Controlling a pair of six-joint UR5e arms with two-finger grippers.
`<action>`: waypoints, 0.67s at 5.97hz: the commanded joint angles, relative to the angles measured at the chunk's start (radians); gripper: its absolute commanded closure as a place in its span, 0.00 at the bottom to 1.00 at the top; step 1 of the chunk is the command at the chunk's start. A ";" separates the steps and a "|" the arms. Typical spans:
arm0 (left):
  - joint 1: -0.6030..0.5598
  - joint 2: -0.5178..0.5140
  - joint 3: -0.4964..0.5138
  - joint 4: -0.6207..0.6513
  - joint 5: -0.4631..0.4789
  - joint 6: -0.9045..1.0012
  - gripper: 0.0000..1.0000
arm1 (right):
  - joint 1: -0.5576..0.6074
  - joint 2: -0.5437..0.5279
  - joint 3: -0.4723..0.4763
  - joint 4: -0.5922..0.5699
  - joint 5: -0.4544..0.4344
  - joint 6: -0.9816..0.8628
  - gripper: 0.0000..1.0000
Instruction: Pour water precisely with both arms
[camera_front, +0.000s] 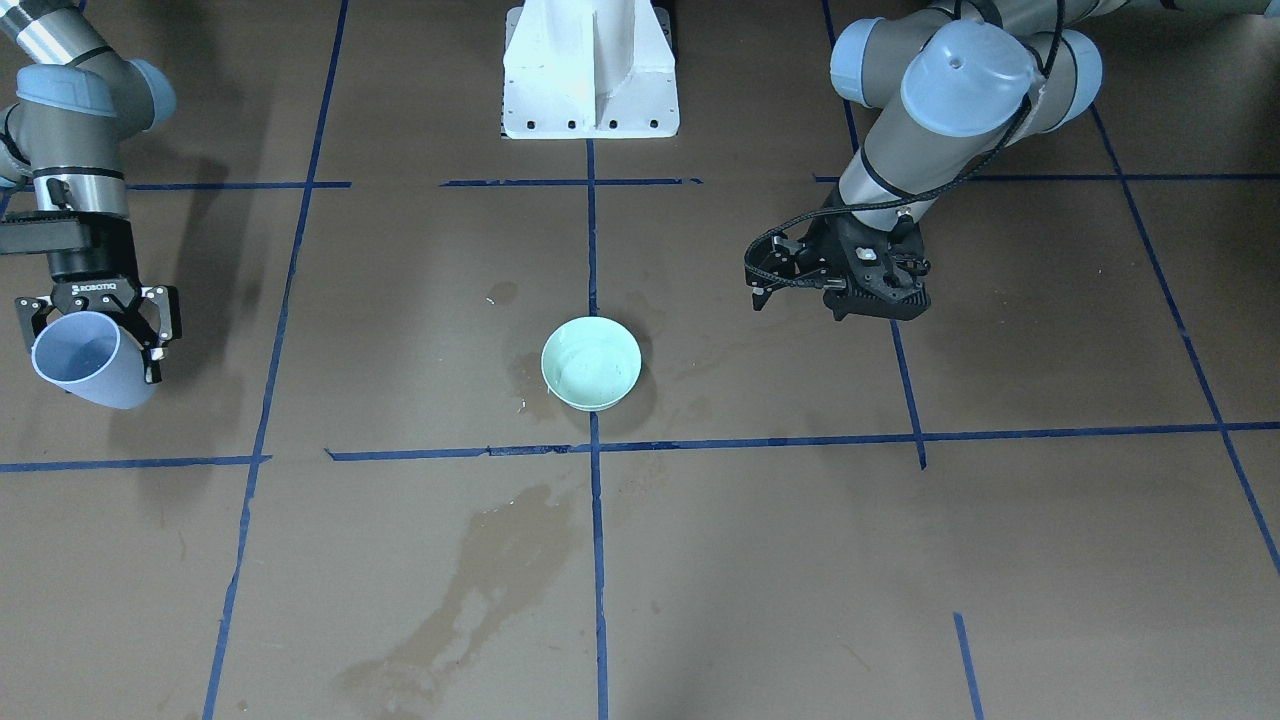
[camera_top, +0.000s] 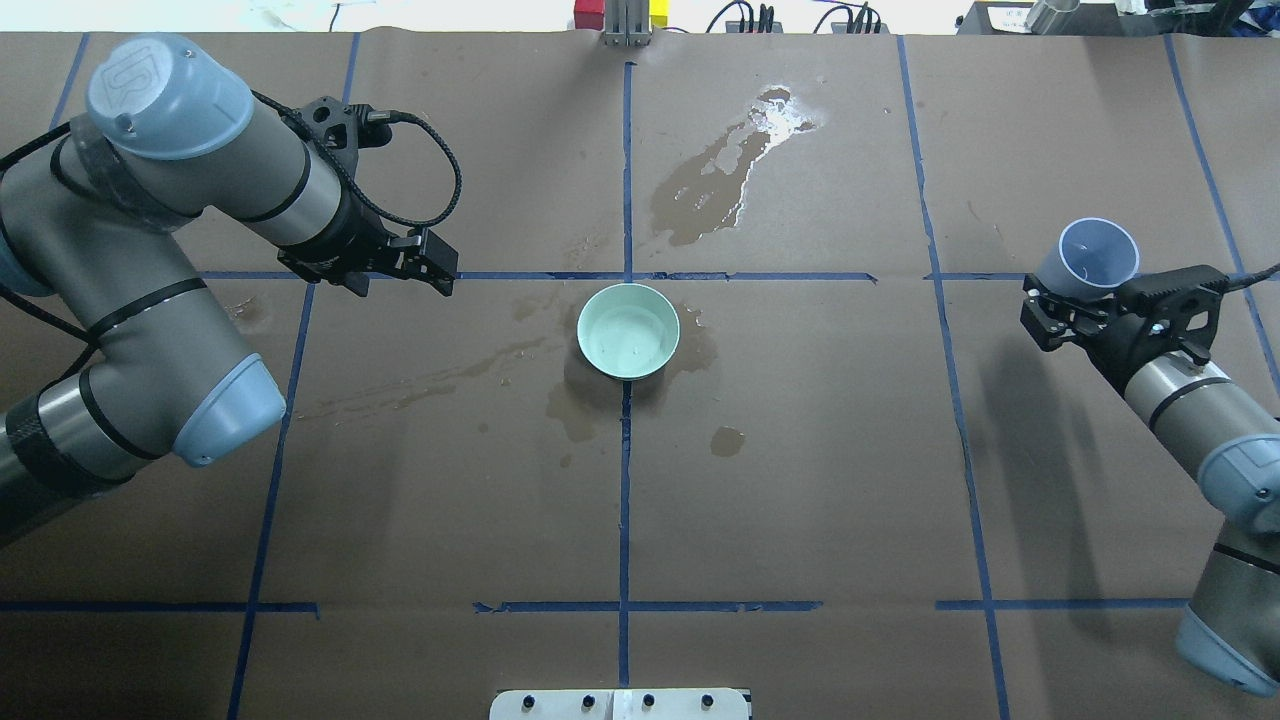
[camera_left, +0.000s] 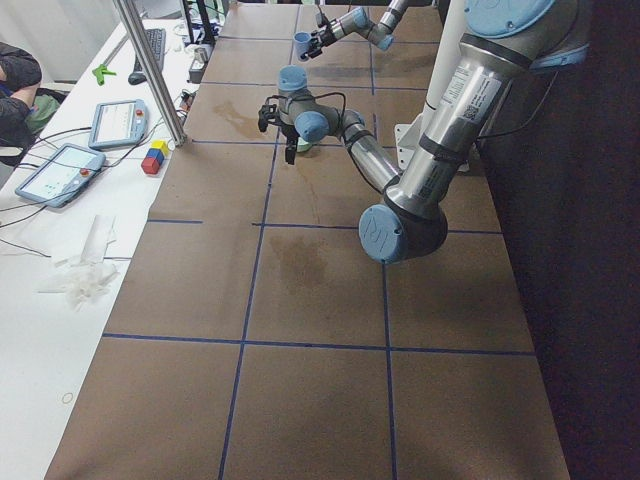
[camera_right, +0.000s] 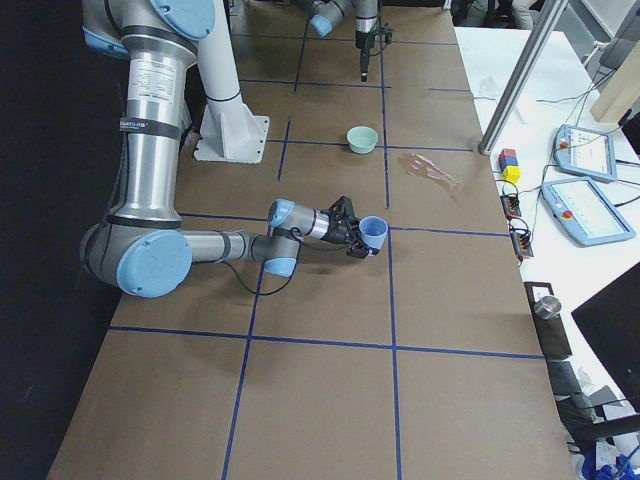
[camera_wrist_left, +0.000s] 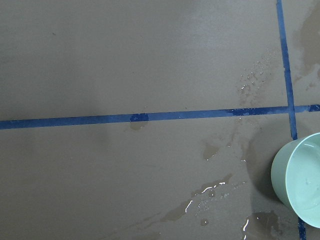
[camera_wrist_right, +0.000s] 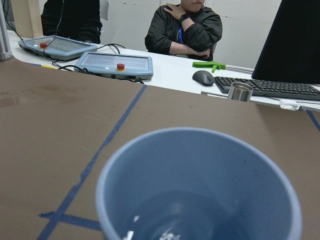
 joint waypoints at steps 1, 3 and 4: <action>0.002 0.000 0.000 -0.001 0.000 0.000 0.00 | -0.002 -0.025 -0.063 0.062 -0.002 0.004 0.99; 0.002 0.000 0.001 -0.001 0.000 0.000 0.00 | -0.007 -0.023 -0.082 0.062 0.001 0.004 0.96; 0.002 0.000 0.001 -0.001 0.000 0.000 0.00 | -0.008 -0.022 -0.094 0.062 0.004 0.004 0.94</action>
